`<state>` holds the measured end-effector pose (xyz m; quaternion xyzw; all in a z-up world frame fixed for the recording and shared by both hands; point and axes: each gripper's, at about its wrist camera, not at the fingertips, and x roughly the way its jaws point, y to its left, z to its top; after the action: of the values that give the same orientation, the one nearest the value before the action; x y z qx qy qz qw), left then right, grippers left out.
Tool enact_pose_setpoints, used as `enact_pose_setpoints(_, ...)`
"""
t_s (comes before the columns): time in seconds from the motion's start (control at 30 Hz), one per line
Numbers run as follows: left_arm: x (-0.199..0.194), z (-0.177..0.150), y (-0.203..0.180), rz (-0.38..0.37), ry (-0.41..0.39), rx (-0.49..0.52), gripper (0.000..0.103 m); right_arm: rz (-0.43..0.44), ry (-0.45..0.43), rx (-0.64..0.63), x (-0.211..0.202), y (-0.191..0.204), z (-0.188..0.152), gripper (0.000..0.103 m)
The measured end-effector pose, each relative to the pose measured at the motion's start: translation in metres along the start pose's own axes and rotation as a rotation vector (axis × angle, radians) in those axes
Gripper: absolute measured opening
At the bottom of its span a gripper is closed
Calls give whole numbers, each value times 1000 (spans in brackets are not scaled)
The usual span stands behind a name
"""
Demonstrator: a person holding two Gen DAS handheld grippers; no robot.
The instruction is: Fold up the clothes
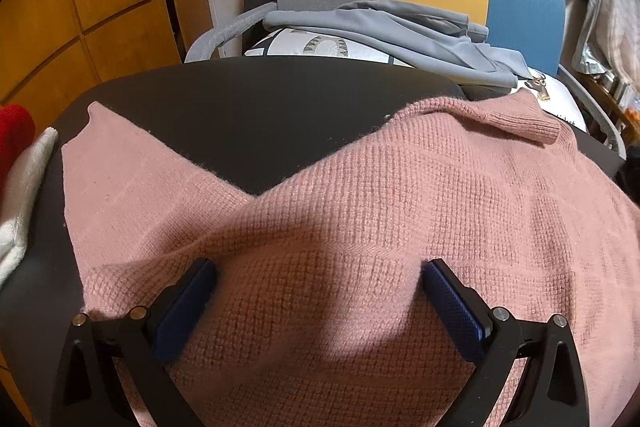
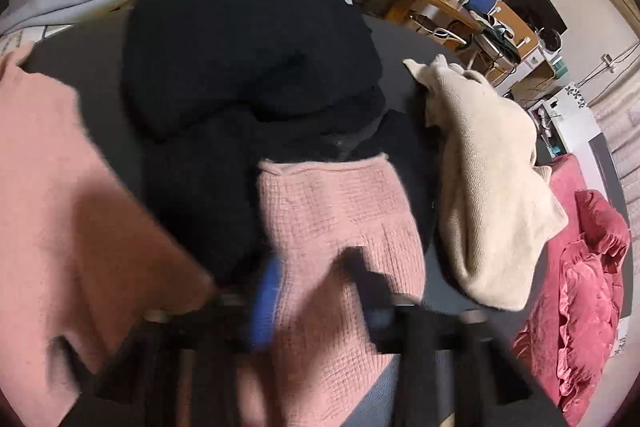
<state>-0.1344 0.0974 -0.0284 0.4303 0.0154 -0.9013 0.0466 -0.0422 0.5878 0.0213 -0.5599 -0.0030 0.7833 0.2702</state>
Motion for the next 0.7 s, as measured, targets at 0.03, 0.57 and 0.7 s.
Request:
enact_pose_setpoints(0.03, 0, 0, 0, -1, 0, 0, 103, 22, -3, 18, -3, -9, 2, 9)
enact_pose_setpoints(0.57, 0, 0, -3, 1, 0, 1, 103, -163, -465, 354, -104, -161, -5, 8)
enact_pose_setpoints(0.7, 0, -1, -3, 1, 0, 1, 103, -134, -250, 428, -22, -174, -12, 9)
